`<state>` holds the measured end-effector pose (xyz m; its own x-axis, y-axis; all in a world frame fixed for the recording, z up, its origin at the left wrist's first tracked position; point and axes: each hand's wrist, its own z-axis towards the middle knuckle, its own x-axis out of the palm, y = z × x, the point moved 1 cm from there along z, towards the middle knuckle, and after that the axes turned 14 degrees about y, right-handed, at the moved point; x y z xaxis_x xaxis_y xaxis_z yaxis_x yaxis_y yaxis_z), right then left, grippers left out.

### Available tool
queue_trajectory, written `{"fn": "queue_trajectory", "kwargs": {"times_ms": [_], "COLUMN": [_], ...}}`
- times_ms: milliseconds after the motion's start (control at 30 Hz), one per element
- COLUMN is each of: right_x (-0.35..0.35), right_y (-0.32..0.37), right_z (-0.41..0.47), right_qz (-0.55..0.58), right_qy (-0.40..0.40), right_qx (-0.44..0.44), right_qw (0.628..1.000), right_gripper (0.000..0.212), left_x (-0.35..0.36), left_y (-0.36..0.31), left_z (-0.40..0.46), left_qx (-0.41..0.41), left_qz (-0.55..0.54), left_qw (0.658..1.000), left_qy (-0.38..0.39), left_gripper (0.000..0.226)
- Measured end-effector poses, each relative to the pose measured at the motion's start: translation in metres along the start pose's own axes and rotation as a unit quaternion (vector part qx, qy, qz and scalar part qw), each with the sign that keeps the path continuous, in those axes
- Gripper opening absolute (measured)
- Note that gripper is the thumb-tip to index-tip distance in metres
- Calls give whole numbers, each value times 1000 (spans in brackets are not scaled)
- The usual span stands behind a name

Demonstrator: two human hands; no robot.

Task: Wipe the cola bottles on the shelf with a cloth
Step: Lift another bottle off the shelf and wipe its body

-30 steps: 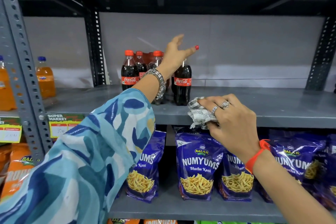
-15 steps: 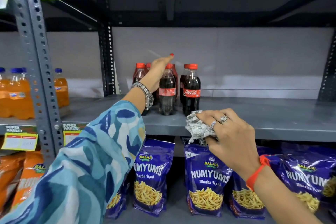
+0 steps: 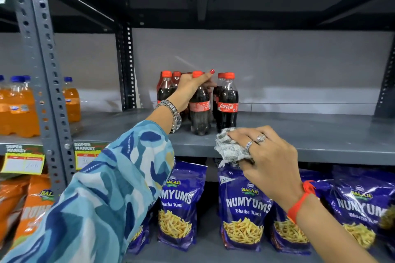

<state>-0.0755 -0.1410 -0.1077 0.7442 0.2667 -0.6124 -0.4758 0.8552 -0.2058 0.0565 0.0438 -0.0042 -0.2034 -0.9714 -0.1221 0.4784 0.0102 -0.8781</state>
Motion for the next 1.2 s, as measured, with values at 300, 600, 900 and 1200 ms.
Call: {"fn": "queue_trajectory", "kwargs": {"times_ms": [300,600,900,1200], "right_x": [-17,-33,-27,-3], "right_y": [26,50,85,107], "right_z": [23,13,-23,-96], "right_qz": [24,21,-35,-77], "right_qy": [-53,-84,-49,108], "right_qx": [-24,-39,-70,-209], "right_qw": [998,995,996,969], "right_gripper": [43,44,44,28], "left_x": [15,28,36,18], "left_y": [-19,-25,-15,-12], "left_z": [-35,-91,-134,-153], "left_qx": [10,-21,-133,-90], "left_qz": [-33,-51,-163,-111], "left_qw": [998,995,977,983], "left_qy": [59,84,41,-116], "left_gripper": [29,31,25,31]}}
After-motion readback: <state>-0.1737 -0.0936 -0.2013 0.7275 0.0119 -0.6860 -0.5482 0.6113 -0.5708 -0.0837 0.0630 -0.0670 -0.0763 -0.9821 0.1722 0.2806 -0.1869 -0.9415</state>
